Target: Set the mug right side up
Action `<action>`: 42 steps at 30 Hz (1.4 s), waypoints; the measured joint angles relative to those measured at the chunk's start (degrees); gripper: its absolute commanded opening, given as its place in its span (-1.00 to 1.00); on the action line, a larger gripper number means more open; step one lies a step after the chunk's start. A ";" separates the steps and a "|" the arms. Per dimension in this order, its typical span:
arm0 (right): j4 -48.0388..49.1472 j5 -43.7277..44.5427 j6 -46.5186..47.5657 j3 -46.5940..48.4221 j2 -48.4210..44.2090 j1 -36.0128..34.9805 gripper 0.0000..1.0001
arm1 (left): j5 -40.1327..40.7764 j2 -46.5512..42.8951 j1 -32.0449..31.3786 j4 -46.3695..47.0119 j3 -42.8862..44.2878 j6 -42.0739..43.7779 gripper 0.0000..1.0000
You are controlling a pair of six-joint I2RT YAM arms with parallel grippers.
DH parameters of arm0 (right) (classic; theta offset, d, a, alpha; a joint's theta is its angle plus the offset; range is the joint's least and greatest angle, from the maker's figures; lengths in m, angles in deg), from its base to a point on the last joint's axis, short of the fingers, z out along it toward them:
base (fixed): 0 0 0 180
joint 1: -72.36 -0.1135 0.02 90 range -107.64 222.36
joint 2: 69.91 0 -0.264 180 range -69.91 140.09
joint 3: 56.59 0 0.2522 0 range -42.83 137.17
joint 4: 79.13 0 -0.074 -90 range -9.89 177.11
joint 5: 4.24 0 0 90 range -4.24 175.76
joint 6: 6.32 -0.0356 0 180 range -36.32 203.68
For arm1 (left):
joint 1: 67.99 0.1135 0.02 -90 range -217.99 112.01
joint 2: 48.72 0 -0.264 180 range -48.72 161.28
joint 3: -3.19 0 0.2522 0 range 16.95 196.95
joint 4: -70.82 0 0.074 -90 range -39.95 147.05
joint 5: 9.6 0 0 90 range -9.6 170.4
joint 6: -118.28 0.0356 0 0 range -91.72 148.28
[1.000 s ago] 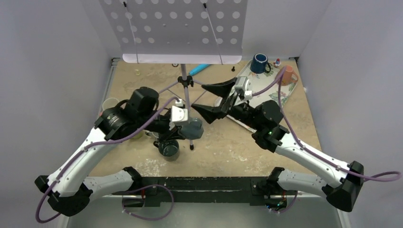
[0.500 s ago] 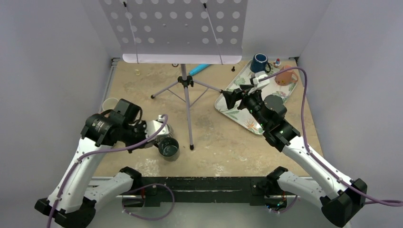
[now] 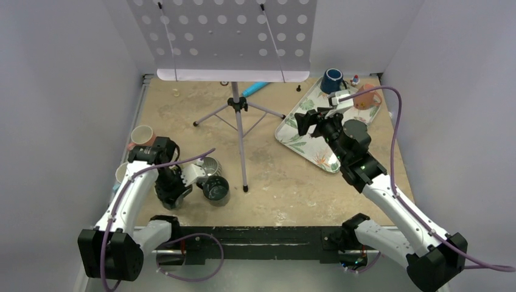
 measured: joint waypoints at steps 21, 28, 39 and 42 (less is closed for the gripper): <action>-0.79 6.23 -9.99 4.07 12.39 19.41 0.90 | -7.39 -6.01 1.99 9.70 0.33 2.69 0.31; -5.57 0.72 -5.77 27.15 36.02 30.12 0.97 | -16.65 -8.61 1.99 8.83 8.35 -1.49 0.39; -18.99 -13.57 18.27 60.24 64.96 34.07 0.97 | -22.84 -7.89 1.99 11.37 9.35 -10.43 0.47; -22.08 -13.51 23.19 65.33 71.30 33.92 0.97 | -23.37 -5.86 1.99 13.20 9.70 -12.81 0.47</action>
